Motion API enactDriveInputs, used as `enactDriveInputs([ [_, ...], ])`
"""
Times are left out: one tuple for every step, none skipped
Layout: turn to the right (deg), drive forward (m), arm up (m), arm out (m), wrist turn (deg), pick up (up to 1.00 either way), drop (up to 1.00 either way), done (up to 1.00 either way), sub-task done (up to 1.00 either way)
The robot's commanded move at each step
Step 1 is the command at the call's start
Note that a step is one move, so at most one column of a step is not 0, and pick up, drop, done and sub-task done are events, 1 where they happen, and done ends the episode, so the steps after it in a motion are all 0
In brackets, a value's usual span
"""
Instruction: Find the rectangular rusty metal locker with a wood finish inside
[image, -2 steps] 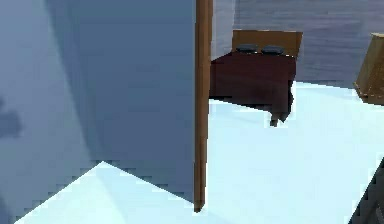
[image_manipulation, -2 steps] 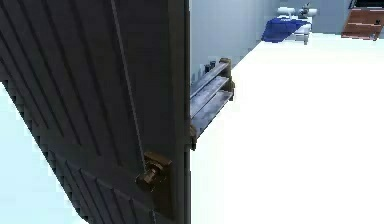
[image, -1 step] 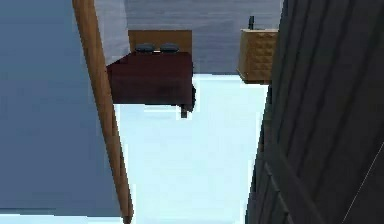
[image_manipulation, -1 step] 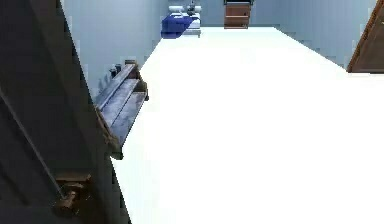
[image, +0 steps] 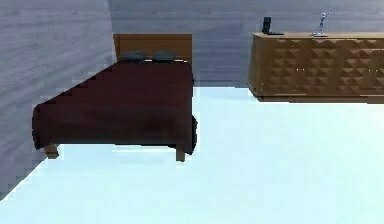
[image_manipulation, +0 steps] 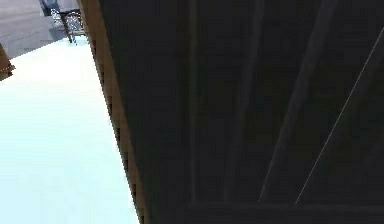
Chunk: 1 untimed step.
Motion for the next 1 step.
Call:
enactDriveInputs([
  [6.0,0.0,0.0,0.0,0.0,0.0,0.0,0.0,0.0],
])
